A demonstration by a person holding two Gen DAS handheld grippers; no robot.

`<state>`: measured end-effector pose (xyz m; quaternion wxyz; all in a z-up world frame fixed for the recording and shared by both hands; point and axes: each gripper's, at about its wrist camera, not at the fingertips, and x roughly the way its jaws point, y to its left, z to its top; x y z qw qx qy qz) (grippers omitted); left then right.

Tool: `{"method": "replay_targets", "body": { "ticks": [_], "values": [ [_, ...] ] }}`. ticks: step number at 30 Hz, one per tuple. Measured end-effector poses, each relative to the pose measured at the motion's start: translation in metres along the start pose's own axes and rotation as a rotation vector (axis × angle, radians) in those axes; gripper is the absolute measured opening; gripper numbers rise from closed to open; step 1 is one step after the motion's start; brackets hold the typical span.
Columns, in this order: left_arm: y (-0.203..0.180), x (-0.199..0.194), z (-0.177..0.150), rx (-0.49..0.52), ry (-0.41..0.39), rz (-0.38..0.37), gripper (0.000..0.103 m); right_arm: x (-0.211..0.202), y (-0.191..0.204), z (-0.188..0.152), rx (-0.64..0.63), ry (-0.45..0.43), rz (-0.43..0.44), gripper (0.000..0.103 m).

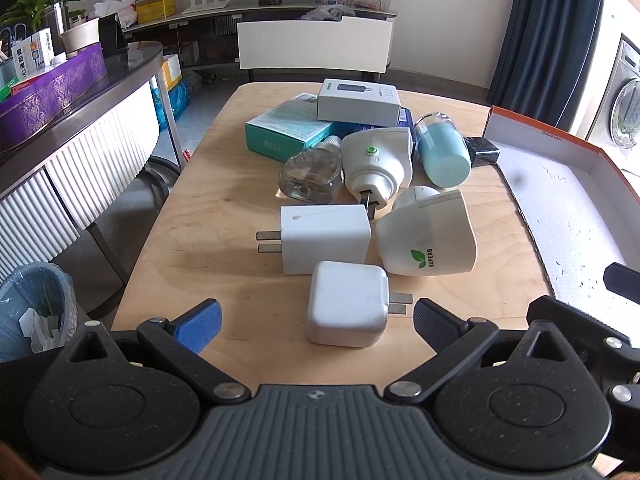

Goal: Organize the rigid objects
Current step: 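Move the left gripper to the small white square charger and grasp it, then grasp the white green-leaf plug with the right gripper while the left gripper lifts the charger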

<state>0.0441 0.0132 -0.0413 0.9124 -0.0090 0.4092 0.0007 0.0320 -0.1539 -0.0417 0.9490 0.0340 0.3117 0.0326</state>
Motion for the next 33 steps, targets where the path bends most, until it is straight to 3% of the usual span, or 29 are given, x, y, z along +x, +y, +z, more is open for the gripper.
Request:
{"method": "replay_targets", "body": {
  "ticks": [26,30,33],
  "values": [
    [-0.006,0.015,0.002,0.019,-0.004,-0.003,0.102,0.006,-0.003,0.003,0.01,0.007,-0.014,0.102],
    [-0.007,0.017,0.0,0.051,-0.043,-0.017,0.087,0.009,-0.003,0.005,0.0,0.006,-0.016,0.102],
    [-0.008,0.013,-0.001,0.076,-0.07,-0.036,0.059,0.012,-0.003,0.008,-0.006,0.009,-0.009,0.102]
  ]
}}
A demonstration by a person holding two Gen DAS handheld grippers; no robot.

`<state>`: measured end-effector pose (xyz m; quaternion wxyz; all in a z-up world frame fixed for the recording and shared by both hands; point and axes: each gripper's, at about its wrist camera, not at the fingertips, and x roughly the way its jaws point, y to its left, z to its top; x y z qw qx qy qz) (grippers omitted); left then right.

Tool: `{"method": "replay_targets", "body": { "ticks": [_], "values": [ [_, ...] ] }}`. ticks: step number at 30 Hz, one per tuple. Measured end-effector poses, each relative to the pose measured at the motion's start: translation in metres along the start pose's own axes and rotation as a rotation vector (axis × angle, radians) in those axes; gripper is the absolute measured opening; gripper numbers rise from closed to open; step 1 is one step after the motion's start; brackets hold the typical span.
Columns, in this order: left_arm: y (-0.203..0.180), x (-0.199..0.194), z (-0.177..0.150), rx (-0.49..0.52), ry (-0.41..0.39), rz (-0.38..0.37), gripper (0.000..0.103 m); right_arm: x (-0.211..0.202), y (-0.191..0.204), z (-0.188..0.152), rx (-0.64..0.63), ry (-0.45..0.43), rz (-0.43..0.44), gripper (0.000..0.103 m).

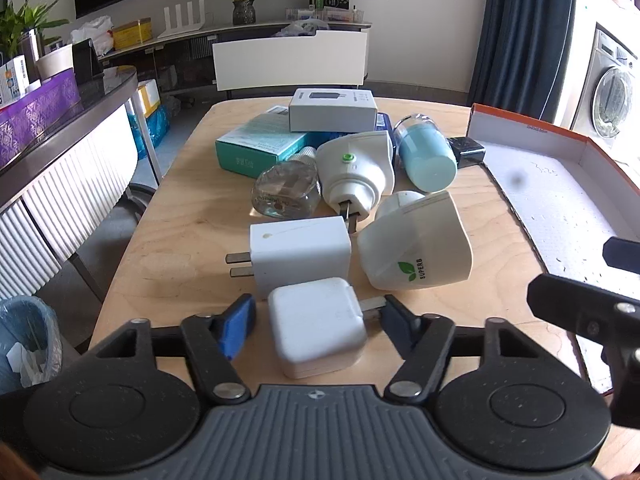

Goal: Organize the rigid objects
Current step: 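Grasp the white green-leaf plug with the right gripper while the left gripper lifts the charger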

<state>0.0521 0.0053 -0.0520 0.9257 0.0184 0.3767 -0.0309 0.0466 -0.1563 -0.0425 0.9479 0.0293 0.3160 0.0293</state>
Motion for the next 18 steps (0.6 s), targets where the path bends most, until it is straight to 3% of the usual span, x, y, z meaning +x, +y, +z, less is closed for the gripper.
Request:
{"method": "replay_targets", "body": {
  "ticks": [7,14,18],
  "values": [
    [0.015,-0.008,-0.003,-0.051,0.008,-0.057,0.059,0.018,0.006,0.016,-0.025,0.016,0.048,0.102],
    [0.033,-0.024,-0.003,-0.095,-0.022,-0.015,0.059,0.045,0.02,0.026,-0.071,0.058,0.139,0.102],
    [0.042,-0.024,-0.003,-0.118,-0.026,0.015,0.059,0.065,0.028,0.031,-0.075,0.102,0.136,0.102]
  ]
}}
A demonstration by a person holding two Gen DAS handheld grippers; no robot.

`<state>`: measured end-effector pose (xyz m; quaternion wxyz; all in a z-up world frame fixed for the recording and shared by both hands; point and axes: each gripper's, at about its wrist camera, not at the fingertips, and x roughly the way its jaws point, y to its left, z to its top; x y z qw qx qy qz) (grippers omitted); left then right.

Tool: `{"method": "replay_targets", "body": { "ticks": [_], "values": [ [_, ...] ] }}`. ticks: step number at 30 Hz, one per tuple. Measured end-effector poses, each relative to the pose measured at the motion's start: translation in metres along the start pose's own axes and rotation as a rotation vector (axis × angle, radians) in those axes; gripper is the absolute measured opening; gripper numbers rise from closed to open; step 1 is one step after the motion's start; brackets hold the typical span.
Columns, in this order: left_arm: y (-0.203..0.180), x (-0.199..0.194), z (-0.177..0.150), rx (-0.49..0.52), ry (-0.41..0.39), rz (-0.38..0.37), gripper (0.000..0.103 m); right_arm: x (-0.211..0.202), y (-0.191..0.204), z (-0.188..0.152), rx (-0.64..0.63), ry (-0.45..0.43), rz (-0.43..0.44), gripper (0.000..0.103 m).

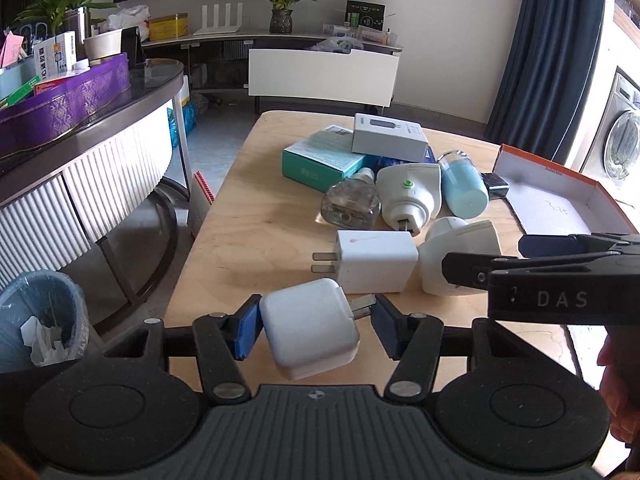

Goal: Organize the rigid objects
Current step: 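Grasp the white green-leaf plug with the right gripper while the left gripper lifts the charger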

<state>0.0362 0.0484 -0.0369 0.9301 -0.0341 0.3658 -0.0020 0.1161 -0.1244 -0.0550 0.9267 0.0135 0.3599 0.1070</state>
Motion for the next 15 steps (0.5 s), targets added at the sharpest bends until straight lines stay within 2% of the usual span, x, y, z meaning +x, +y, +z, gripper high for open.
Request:
{"method": "replay_targets", "body": {
  "ticks": [4,10,11,12,13,15],
  "values": [
    [0.006,0.003,0.002,-0.026,-0.002,0.0,0.059,0.02,0.006,0.003,-0.039,0.057,-0.012,0.102],
    [0.009,0.003,0.002,-0.038,-0.004,-0.018,0.059,0.041,0.014,0.006,-0.087,0.071,-0.049,0.102],
    [0.009,0.002,0.002,-0.038,-0.005,-0.021,0.059,0.041,0.014,0.005,-0.086,0.069,-0.045,0.098],
    [0.009,0.002,0.002,-0.037,-0.008,-0.025,0.059,0.041,0.013,0.005,-0.077,0.071,-0.029,0.085],
    [0.008,0.001,0.003,-0.036,-0.01,-0.028,0.059,0.04,0.012,0.004,-0.069,0.07,-0.024,0.081],
    [0.007,0.001,0.004,-0.033,-0.014,-0.033,0.059,0.038,0.012,0.002,-0.077,0.067,-0.041,0.08]
  ]
}}
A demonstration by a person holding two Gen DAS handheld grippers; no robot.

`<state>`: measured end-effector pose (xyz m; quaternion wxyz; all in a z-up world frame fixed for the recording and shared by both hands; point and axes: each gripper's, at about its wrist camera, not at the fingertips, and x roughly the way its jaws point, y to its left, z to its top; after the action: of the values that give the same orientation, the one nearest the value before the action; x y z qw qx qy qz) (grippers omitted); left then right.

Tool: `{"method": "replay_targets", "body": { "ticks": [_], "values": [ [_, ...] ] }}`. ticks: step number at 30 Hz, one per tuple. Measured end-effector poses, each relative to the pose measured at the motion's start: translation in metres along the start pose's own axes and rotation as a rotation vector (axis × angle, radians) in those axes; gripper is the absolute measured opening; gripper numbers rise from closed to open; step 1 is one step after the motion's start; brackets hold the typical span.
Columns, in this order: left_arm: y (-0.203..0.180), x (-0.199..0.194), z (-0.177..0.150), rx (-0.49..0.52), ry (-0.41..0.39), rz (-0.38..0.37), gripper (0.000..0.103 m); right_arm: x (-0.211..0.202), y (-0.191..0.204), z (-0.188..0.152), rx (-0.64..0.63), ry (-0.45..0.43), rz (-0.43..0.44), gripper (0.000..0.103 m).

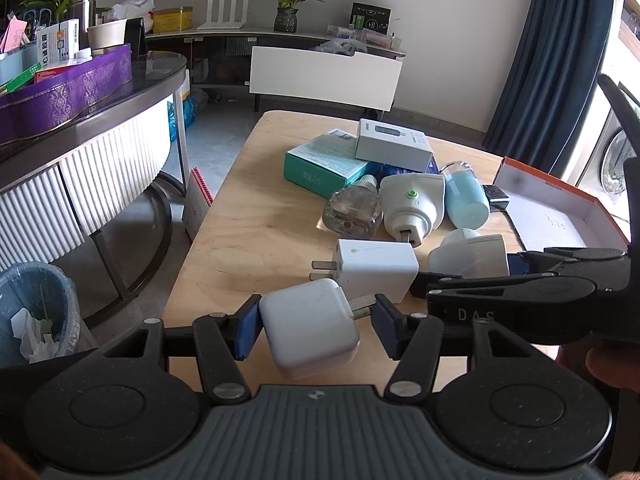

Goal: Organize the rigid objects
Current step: 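Grasp the white green-leaf plug with the right gripper while the left gripper lifts the charger, then carry the charger in the left gripper and the plug in the right gripper over the orange-rimmed box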

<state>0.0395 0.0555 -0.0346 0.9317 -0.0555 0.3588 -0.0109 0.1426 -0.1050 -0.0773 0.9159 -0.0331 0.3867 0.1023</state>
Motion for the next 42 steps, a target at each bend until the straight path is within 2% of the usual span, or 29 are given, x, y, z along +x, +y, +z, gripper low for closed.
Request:
{"method": "replay_targets", "body": {
  "ticks": [13,25,35,42],
  "values": [
    [-0.029,-0.003,0.019,0.052,-0.02,-0.069,0.059,-0.061,-0.032,0.003,0.076,-0.119,-0.026,0.08],
    [-0.079,0.0,0.038,0.164,-0.023,-0.162,0.059,-0.107,-0.083,0.0,0.173,-0.179,-0.133,0.08],
    [-0.119,0.008,0.05,0.199,-0.02,-0.23,0.059,-0.131,-0.124,-0.012,0.247,-0.197,-0.216,0.08],
    [-0.146,0.012,0.053,0.23,-0.02,-0.248,0.059,-0.146,-0.15,-0.021,0.295,-0.22,-0.259,0.08]
  ]
}}
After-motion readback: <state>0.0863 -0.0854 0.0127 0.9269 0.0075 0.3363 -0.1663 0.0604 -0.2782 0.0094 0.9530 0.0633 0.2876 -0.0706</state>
